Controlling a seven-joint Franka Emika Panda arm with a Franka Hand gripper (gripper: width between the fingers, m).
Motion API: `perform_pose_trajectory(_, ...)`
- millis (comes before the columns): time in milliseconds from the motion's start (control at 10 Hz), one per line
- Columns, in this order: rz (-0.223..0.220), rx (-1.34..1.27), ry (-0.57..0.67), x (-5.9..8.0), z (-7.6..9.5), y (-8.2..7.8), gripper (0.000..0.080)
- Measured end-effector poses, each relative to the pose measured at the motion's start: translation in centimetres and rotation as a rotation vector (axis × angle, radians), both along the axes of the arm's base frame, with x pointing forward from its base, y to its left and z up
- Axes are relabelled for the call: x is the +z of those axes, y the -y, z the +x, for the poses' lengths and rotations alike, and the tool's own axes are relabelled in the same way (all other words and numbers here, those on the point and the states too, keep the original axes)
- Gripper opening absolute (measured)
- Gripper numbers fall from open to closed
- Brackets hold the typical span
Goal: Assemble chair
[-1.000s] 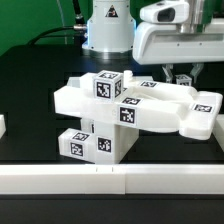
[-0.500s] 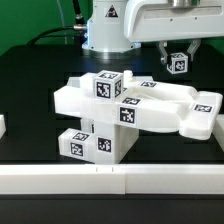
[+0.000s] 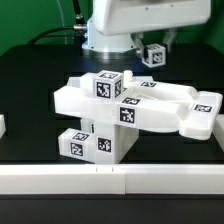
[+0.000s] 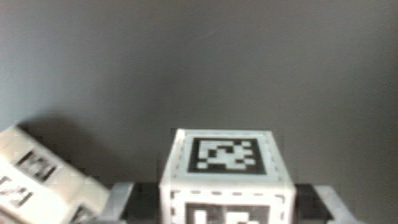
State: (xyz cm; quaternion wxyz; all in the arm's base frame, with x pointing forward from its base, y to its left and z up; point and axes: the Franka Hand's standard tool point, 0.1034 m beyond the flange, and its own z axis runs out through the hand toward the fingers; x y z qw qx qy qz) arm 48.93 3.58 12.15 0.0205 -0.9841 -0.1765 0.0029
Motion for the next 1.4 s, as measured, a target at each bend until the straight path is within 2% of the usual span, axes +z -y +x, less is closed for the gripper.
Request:
perform_pose_trajectory(100,-0.005,-0.023,0.024,0.0,0.4,0.0,0.0287)
perform_pose_trajectory(200,-0.005,-0.02,0.015,-0.3,0.0,-0.2,0.0287)
perform_pose_trajectory(500,-0.005,-0.006,0.016,-0.2,0.2,0.2,0.0287)
perform_pose_trajectory(700,-0.001,0.061,0.017,1.5,3.1,3.2,0.0287)
perform_pose_trajectory(800,0.001,0.072,0.023,2.3,4.4,4.0,0.0287)
perform_pose_trajectory(900,0.003,0.057,0.027,2.9,4.9,4.7,0.0287)
perform_pose_trajectory(1300,0.003,0.056,0.024,2.7,4.9,4.7,0.0287)
perform_pose_trajectory(1400,0.002,0.059,0.012,3.6,6.8,5.6,0.0287)
